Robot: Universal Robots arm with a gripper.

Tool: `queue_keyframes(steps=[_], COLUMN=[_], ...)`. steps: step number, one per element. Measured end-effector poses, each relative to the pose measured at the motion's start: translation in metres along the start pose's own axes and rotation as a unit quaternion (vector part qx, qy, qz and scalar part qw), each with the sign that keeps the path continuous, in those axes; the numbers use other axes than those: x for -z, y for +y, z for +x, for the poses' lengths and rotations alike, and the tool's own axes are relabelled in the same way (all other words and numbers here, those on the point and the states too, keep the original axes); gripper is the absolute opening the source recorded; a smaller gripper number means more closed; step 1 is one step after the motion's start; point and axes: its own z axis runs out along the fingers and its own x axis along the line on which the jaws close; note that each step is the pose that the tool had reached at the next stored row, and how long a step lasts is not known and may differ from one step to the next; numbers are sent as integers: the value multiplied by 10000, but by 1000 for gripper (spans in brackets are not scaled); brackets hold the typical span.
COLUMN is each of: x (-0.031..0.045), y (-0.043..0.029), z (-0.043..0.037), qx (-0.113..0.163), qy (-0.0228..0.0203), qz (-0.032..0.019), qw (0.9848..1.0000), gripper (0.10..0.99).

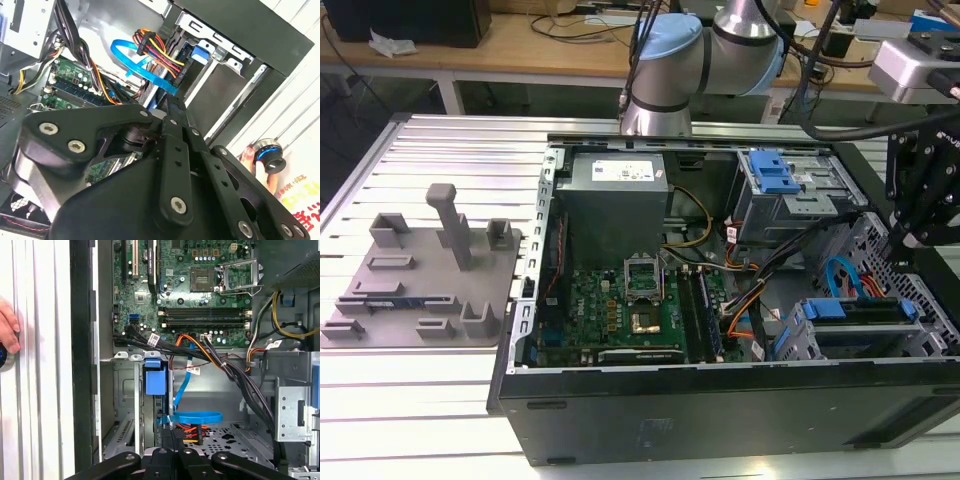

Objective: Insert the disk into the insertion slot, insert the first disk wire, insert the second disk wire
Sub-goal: 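Insert the second disk wire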

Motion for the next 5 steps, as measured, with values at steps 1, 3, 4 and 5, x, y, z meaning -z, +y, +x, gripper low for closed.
queue_keyframes(steps=[1,3,4,5], x=[0,0,1,0], y=[0,0,0,0], z=[0,-4,-5,-6], qx=[0,0,0,0], qy=[0,0,0,0], qz=[0,0,0,0], qw=[10000,10000,10000,10000], gripper=[106,106,106,106])
